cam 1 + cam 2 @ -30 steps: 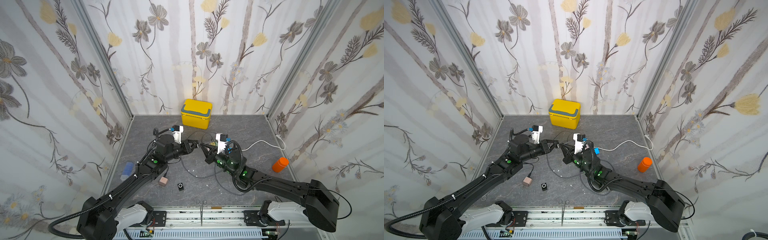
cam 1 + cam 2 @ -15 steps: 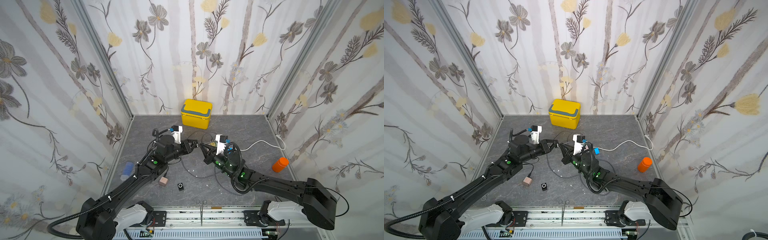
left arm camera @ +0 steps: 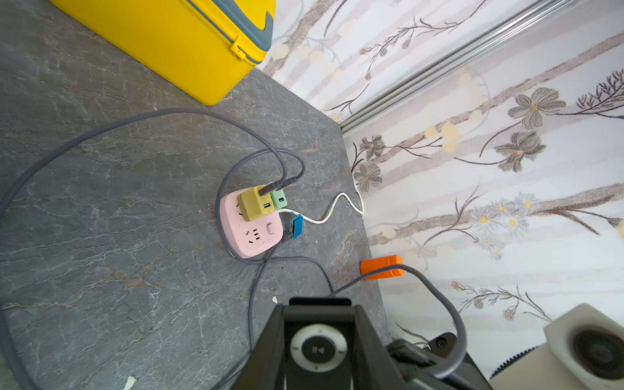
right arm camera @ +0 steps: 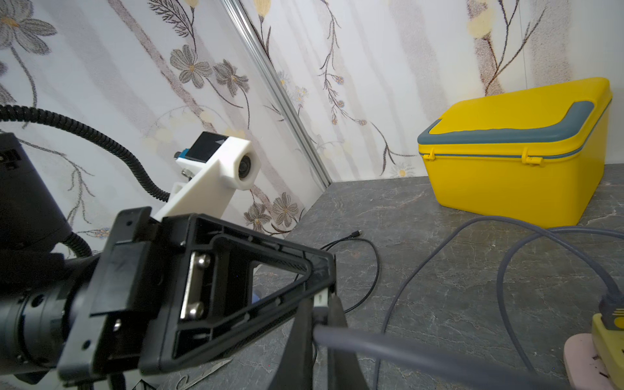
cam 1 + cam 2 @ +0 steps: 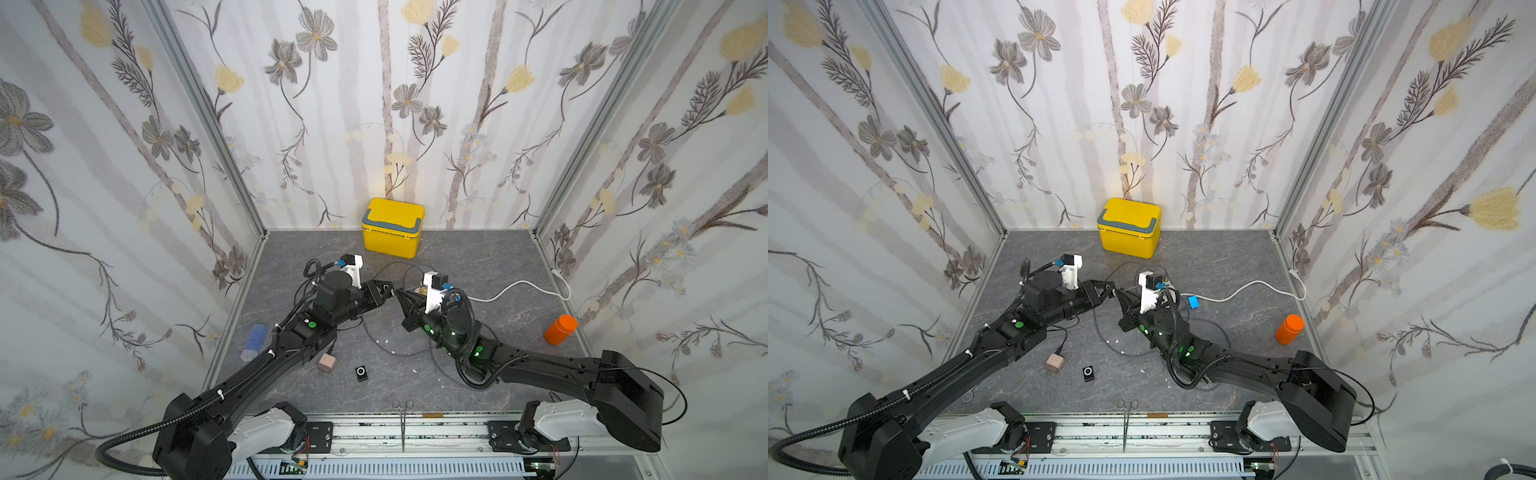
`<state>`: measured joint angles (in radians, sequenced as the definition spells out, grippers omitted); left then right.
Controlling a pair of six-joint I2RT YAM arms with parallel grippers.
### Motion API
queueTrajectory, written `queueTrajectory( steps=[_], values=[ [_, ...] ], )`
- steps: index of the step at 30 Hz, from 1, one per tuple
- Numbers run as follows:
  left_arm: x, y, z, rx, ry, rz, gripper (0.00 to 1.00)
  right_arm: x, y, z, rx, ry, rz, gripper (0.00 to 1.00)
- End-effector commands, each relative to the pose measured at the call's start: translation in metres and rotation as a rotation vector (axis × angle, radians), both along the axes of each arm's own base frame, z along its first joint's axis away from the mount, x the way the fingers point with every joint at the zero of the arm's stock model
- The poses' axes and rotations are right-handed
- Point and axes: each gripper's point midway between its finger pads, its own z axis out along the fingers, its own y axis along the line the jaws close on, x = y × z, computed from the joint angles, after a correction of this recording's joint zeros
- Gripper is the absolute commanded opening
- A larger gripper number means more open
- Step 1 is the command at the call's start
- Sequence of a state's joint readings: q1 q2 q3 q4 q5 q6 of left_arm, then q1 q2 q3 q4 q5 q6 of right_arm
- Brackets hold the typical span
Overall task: Charge mp3
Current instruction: Insert the charging cable into the MP3 player.
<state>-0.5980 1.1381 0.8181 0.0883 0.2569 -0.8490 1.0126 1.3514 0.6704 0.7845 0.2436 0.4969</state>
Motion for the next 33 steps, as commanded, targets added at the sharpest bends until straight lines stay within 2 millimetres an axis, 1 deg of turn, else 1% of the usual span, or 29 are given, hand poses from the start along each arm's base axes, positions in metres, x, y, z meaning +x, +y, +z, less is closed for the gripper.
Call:
queueTrajectory(
  steps=[1,8,16,22,28,30,32,33],
  values=[
    [0.009,-0.008,0.051,-0.14,-0.119,0.007,0.13,-0.007,0.007,-0.035,-0.119,0.059,0.048,0.0],
    [0.008,-0.014,0.062,-0.147,-0.14,-0.001,0.13,-0.007,0.012,-0.044,-0.142,0.075,0.062,0.0],
    [0.002,-0.018,0.067,-0.15,-0.154,-0.016,0.13,-0.006,0.017,-0.051,-0.153,0.096,0.072,0.0],
    [-0.004,-0.019,0.077,-0.156,-0.189,-0.027,0.13,0.002,0.015,-0.061,-0.167,0.157,0.025,0.0],
    [-0.011,-0.019,0.085,-0.165,-0.212,-0.048,0.13,0.003,0.018,-0.062,-0.168,0.168,0.029,0.0],
    [-0.014,-0.02,0.085,-0.161,-0.213,-0.058,0.13,0.004,0.02,-0.063,-0.181,0.167,0.03,0.0],
    [-0.015,-0.021,0.083,-0.157,-0.208,-0.063,0.13,0.004,0.02,-0.071,-0.216,0.166,0.035,0.0],
    [-0.015,-0.021,0.084,-0.154,-0.206,-0.064,0.13,0.006,0.025,-0.064,-0.215,0.15,0.041,0.0]
  ],
)
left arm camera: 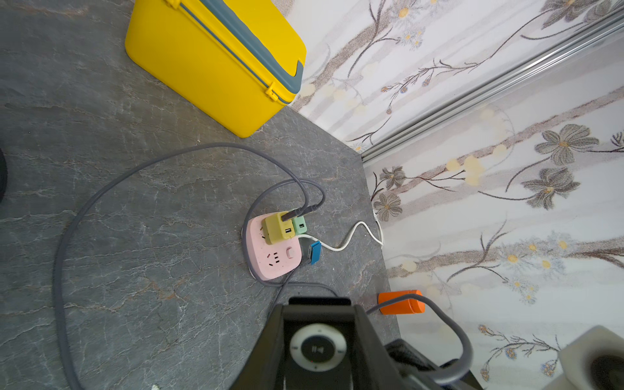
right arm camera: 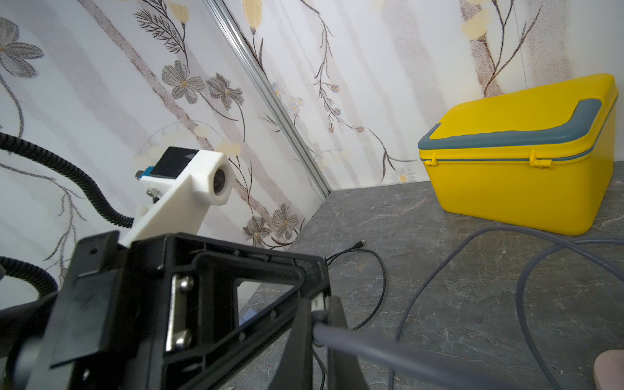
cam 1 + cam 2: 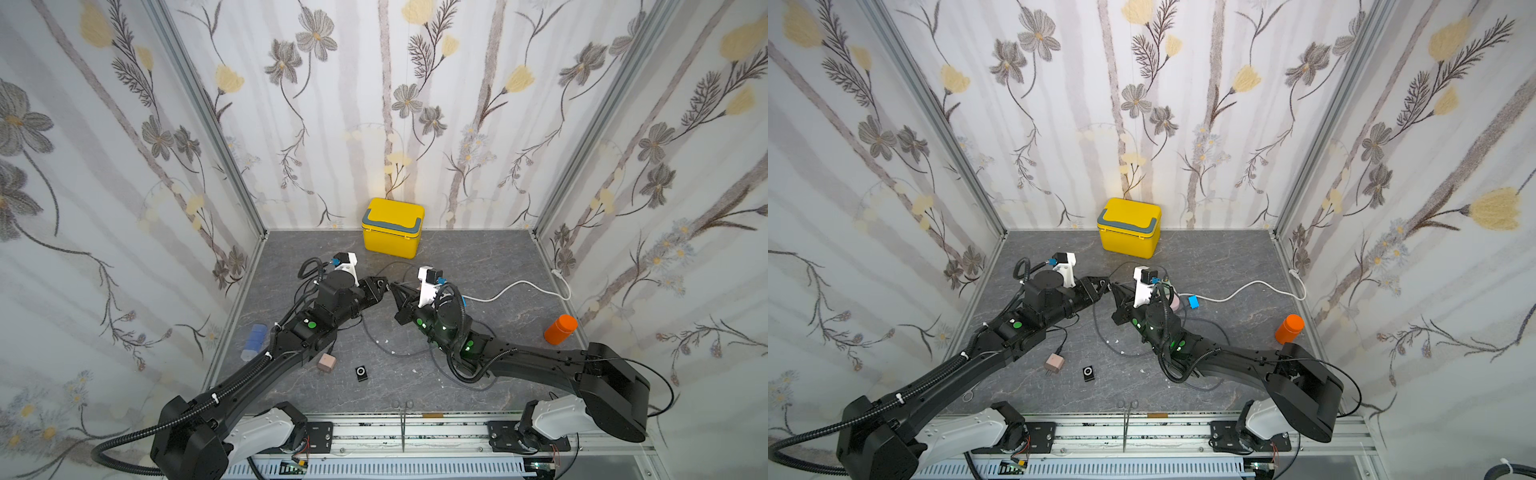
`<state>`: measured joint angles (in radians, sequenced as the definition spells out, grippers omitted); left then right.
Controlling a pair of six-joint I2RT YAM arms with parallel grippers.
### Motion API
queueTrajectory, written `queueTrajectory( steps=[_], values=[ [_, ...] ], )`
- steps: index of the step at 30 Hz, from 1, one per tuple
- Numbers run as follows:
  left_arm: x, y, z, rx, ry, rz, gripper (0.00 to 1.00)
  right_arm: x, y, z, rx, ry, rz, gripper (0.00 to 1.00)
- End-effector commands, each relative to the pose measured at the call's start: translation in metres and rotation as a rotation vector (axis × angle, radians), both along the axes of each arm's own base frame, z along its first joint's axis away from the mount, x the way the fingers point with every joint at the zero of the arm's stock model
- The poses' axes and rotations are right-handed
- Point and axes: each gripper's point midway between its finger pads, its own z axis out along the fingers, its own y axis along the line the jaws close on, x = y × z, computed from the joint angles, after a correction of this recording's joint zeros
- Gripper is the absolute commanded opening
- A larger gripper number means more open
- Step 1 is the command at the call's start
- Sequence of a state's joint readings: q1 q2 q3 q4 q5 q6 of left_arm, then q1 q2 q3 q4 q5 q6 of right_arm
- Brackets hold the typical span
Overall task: Charge mp3
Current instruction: Insert the charging cable into the MP3 player.
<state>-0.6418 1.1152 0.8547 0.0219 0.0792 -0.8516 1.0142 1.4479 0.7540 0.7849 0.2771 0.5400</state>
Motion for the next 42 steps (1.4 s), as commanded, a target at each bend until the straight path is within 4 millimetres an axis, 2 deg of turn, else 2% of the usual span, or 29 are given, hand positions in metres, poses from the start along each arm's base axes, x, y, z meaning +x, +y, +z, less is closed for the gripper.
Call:
queueTrajectory(
  steps=[1,5,11,17,22,27,34,39,42],
  values=[
    [-0.02,-0.033,0.073,-0.183,-0.185,-0.198,0.13,-0.009,0.012,-0.06,-0.242,0.109,0.086,0.0],
    [-0.02,-0.034,0.072,-0.179,-0.183,-0.199,0.12,-0.009,0.018,-0.064,-0.278,0.094,0.11,0.0],
    [-0.021,-0.033,0.079,-0.17,-0.199,-0.199,0.13,-0.01,0.016,-0.068,-0.279,0.103,0.108,0.0],
    [-0.019,-0.03,0.068,-0.141,-0.172,-0.183,0.13,-0.013,0.015,-0.052,-0.254,0.078,0.12,0.03],
    [-0.015,-0.024,0.044,-0.04,-0.12,-0.146,0.12,-0.018,0.018,-0.026,-0.229,0.035,0.156,0.07],
    [-0.013,-0.017,0.018,0.022,-0.07,-0.112,0.11,-0.024,0.016,0.001,-0.202,-0.007,0.181,0.17],
    [-0.009,-0.012,-0.003,0.078,-0.039,-0.085,0.11,-0.036,0.013,0.022,-0.167,-0.042,0.228,0.28],
    [-0.006,-0.007,-0.008,0.117,-0.04,-0.058,0.11,-0.046,0.011,0.019,-0.165,-0.007,0.273,0.41],
    [-0.005,-0.004,-0.001,0.136,-0.055,-0.052,0.11,-0.065,0.013,0.008,-0.192,0.026,0.372,0.5]
  ],
)
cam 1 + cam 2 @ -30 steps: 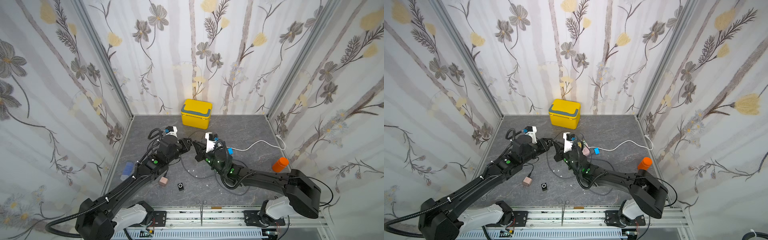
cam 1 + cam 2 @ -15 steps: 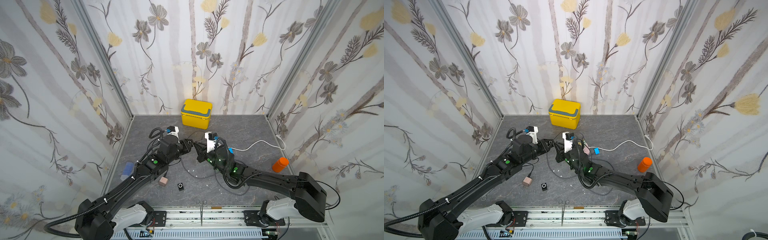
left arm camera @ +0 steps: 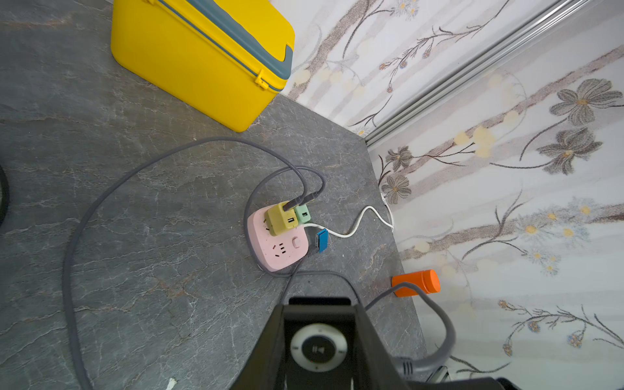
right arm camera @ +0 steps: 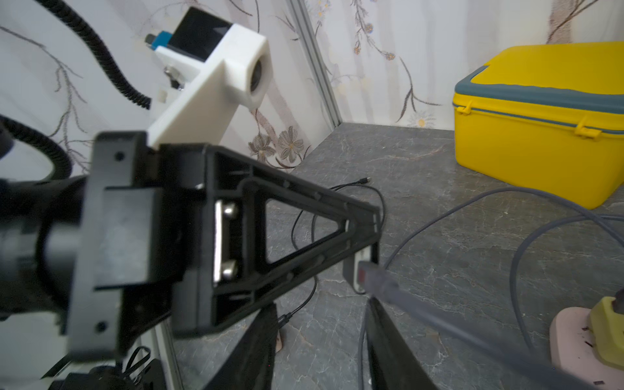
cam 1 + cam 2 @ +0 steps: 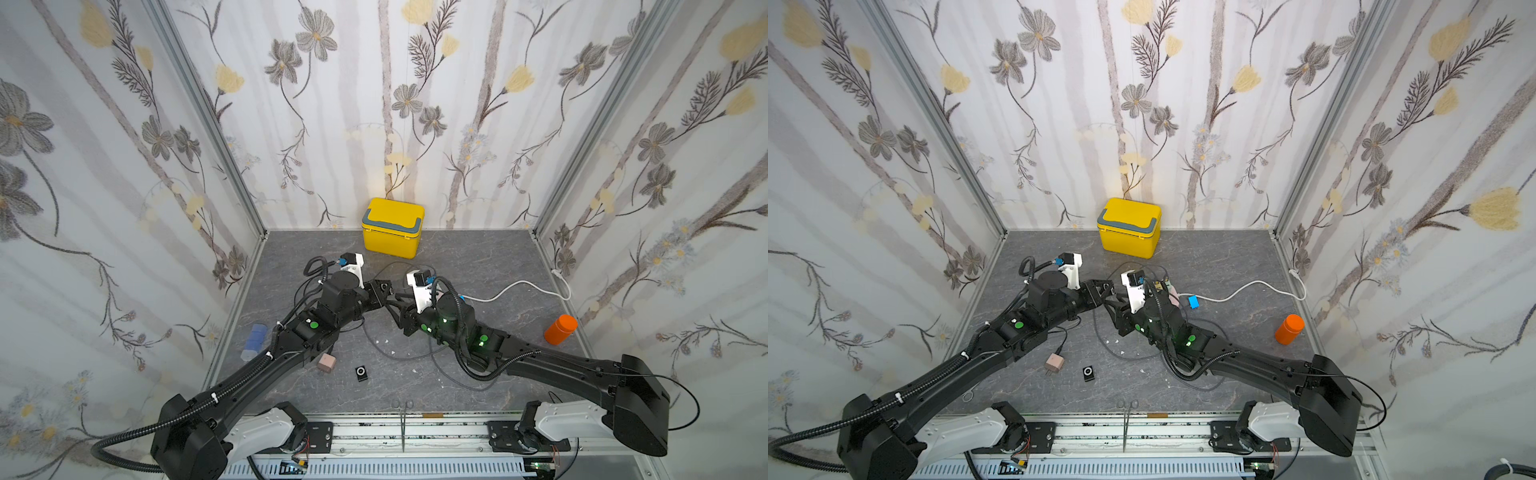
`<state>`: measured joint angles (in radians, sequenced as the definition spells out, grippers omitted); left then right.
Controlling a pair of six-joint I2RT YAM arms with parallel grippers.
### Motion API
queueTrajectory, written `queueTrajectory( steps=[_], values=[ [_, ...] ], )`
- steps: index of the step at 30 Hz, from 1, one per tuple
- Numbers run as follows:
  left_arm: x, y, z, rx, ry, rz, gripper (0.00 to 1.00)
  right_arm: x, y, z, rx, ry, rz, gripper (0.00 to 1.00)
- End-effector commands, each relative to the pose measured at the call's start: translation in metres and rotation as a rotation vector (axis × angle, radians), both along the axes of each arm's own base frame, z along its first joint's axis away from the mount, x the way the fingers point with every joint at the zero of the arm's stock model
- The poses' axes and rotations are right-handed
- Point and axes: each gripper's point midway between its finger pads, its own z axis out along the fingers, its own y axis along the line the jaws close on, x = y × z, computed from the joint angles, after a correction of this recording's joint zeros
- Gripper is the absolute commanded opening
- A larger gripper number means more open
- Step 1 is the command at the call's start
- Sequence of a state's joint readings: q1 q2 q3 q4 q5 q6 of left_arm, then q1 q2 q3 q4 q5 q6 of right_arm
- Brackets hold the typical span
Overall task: Charge mp3
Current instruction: Insert the charging cable into the MP3 player.
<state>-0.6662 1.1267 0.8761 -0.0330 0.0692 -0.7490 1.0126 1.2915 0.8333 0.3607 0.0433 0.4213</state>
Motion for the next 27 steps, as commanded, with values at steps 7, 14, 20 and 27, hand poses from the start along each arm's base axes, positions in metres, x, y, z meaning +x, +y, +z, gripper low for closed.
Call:
queueTrajectory(
  steps=[7,14,20,27],
  values=[
    [-0.001,0.012,0.016,0.117,-0.044,0.004,0.12,-0.046,-0.015,0.005,-0.018,0.05,0.179,0.55],
    [-0.009,0.021,0.012,0.164,-0.033,0.006,0.11,-0.037,-0.05,0.051,0.056,-0.034,0.069,0.6],
    [-0.016,0.024,0.006,0.22,-0.01,-0.026,0.12,-0.009,-0.09,0.069,0.076,-0.046,-0.047,0.6],
    [-0.016,0.021,0.01,0.215,-0.001,-0.034,0.12,0.033,-0.146,0.075,0.044,-0.036,-0.213,0.61]
  ],
)
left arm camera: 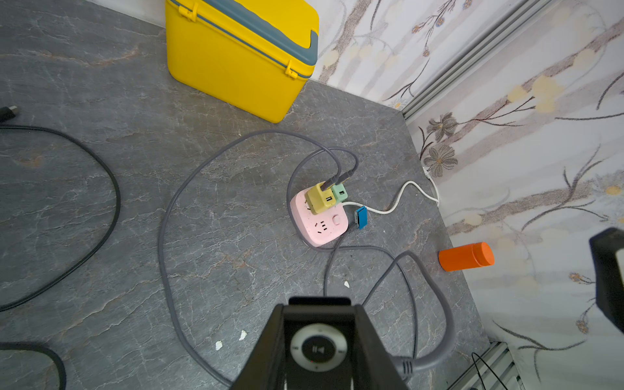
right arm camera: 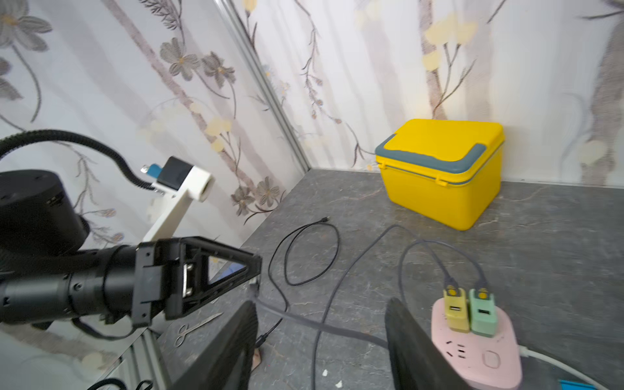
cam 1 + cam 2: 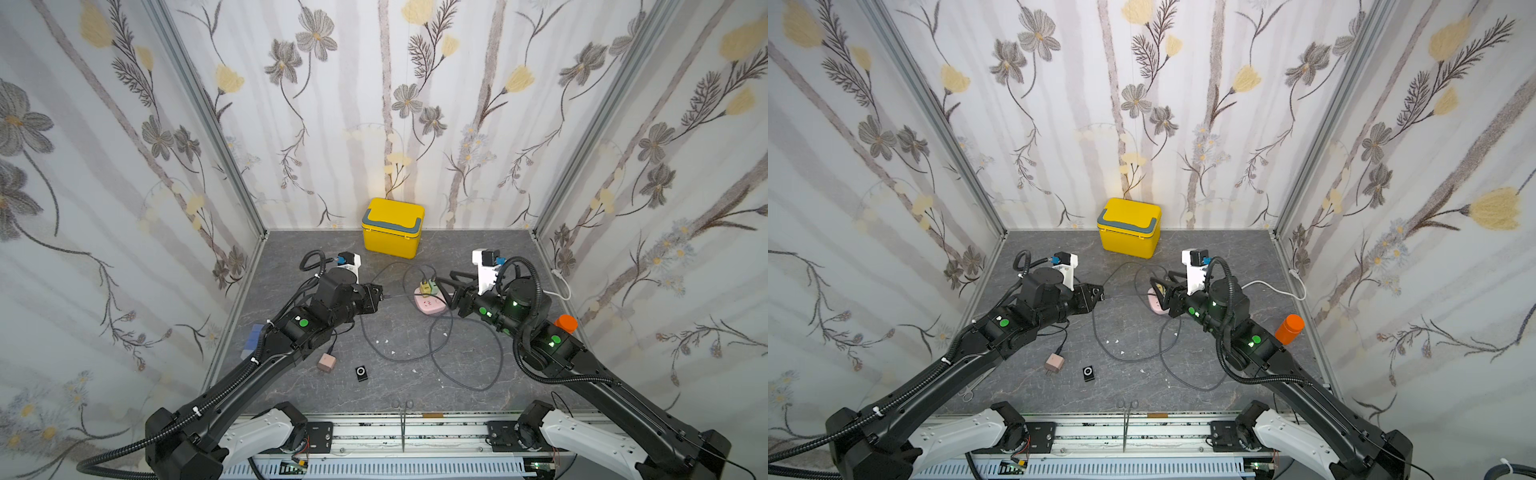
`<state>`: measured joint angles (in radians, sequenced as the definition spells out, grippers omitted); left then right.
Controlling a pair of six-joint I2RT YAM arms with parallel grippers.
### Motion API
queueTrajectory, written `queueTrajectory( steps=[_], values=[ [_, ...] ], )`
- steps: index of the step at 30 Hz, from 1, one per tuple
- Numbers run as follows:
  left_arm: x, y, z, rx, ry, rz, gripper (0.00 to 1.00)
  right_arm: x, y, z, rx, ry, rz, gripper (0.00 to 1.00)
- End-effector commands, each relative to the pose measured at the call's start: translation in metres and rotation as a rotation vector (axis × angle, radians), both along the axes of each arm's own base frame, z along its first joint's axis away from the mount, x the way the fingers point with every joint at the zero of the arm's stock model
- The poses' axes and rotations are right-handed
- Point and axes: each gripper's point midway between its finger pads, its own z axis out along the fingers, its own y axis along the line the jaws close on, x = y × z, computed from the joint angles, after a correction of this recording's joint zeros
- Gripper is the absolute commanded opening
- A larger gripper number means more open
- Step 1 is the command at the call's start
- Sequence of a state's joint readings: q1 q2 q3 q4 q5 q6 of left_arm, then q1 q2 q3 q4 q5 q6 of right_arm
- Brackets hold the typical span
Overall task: Charge mp3
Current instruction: Insert the charging cable into the MP3 player, then place the MP3 player at the center of the board.
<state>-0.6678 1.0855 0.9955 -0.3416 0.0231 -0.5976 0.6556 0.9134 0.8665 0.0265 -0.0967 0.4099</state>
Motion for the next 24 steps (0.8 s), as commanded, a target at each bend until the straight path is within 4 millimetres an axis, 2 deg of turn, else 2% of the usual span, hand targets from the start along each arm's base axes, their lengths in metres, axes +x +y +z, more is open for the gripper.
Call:
queueTrajectory(
  steps=[1,8,14,16,21,24],
  values=[
    [0.002,-0.005,0.009,-0.002,-0.016,-0.018,0.12,0.008,-0.014,-0.005,-0.019,0.021,-0.014,0.61],
    [0.0,-0.026,0.017,0.017,-0.014,-0.088,0.12,0.044,-0.057,-0.025,-0.025,0.096,-0.132,0.62],
    [-0.007,-0.058,0.006,0.115,0.029,-0.187,0.12,0.067,-0.099,-0.034,-0.004,0.137,-0.233,0.63],
    [-0.011,-0.072,0.003,0.095,0.051,-0.228,0.13,0.072,-0.111,-0.038,0.003,0.148,-0.258,0.63],
    [-0.029,-0.117,0.005,-0.062,0.083,-0.361,0.13,0.08,-0.124,-0.052,0.012,0.185,-0.28,0.63],
    [-0.035,-0.136,0.001,-0.064,0.096,-0.404,0.13,0.083,-0.127,-0.06,0.014,0.206,-0.281,0.63]
  ],
)
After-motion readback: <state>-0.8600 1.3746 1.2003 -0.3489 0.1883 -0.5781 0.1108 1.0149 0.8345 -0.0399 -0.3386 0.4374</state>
